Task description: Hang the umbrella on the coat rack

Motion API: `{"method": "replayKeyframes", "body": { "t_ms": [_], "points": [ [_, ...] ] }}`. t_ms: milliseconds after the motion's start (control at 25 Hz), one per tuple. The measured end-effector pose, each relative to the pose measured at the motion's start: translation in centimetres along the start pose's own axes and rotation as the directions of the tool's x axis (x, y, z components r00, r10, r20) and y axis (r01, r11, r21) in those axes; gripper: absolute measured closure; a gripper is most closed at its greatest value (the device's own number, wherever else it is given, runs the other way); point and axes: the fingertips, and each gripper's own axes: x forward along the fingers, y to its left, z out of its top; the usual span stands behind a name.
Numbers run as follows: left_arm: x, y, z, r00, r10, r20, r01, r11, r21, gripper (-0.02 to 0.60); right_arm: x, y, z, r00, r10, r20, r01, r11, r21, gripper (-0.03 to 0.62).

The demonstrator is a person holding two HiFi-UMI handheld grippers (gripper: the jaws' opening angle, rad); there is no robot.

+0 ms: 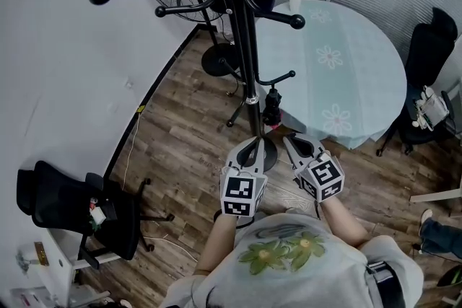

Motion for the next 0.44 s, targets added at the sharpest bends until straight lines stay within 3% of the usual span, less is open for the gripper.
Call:
{"method": "replayKeyframes", "body": {
  "t_ms": [440],
  "points": [
    [-1.7,1.2,-0.8,0.999,-0.042,-0.004,0.042,0.999,0.006,0.58,1.1,3.1,0.0,1.0,-0.028,-0.009,0.027,0.999,-0.043,0.595]
  ]
}}
